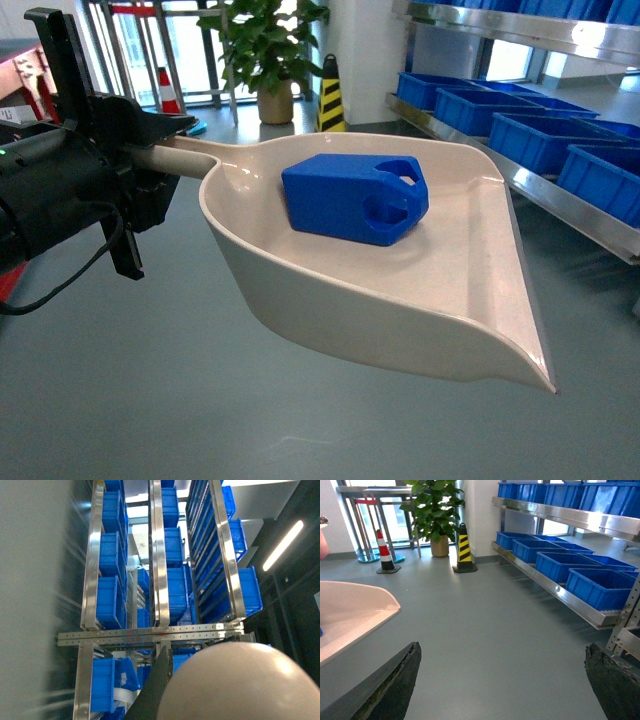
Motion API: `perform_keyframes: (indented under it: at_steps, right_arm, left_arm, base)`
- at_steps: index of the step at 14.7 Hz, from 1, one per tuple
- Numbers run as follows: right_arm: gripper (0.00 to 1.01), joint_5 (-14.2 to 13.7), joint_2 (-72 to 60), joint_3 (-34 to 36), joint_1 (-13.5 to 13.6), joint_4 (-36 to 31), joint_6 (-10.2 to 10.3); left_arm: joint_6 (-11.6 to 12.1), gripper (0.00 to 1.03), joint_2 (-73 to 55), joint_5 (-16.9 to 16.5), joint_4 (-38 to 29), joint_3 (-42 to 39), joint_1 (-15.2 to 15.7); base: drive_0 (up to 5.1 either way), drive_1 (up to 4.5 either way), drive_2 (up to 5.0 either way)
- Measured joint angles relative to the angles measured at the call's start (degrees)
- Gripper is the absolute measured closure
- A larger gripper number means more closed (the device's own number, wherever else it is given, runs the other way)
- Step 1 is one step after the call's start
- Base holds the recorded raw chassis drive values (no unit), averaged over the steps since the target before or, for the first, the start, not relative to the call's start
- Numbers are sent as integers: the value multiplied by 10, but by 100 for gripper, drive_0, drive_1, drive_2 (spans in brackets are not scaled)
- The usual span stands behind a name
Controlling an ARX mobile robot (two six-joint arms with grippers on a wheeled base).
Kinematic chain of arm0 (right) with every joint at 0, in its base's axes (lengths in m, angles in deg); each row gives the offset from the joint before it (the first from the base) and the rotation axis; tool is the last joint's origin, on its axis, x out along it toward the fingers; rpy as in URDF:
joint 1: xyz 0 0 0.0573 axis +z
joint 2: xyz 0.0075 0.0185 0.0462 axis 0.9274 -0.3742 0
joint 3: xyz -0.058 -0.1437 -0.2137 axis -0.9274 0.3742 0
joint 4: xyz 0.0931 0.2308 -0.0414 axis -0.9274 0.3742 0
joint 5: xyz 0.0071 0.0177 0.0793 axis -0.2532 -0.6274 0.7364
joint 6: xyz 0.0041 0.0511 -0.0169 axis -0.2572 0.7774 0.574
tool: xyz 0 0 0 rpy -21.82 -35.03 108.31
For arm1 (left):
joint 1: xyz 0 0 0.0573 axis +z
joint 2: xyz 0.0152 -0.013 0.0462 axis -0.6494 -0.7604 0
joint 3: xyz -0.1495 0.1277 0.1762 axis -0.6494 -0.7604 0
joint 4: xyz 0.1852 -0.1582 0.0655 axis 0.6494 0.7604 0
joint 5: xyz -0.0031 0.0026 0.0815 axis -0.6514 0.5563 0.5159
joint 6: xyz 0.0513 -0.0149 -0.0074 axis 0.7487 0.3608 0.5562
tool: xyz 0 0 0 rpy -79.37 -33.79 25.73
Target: Place part in tray to right shelf
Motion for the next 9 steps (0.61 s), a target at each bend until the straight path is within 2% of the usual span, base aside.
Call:
perform_keyframes:
  at_steps: [9]
  right_arm:
    - [3,0,0,0,0,0,0]
  left_arm:
    - [0,90,0,0,0,0,0]
  base:
    - [-158,-158,-158]
